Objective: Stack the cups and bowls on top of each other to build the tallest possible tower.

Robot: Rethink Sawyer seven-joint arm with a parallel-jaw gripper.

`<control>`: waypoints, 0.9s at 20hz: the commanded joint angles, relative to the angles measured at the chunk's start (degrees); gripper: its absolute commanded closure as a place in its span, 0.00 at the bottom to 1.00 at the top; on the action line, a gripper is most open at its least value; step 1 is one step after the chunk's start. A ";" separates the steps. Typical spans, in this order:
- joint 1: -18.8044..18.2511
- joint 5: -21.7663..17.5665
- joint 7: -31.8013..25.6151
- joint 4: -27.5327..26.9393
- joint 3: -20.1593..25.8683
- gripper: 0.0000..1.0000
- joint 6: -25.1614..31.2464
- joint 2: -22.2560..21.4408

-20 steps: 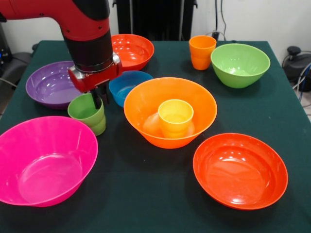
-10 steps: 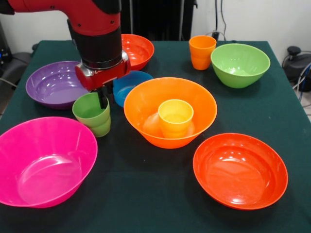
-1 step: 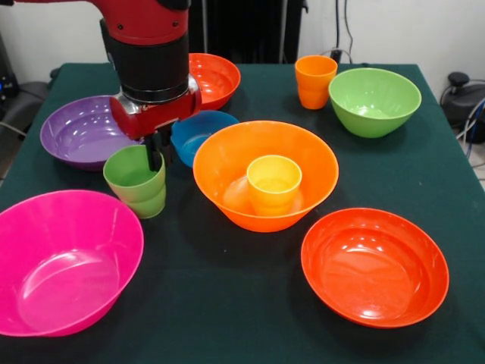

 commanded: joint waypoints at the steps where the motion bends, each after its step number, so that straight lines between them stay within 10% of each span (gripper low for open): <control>1: 2.47 -0.99 -13.43 -5.17 -1.80 1.00 6.69 0.24; 18: 2.99 0.39 -10.14 0.68 -1.96 1.00 7.66 -4.37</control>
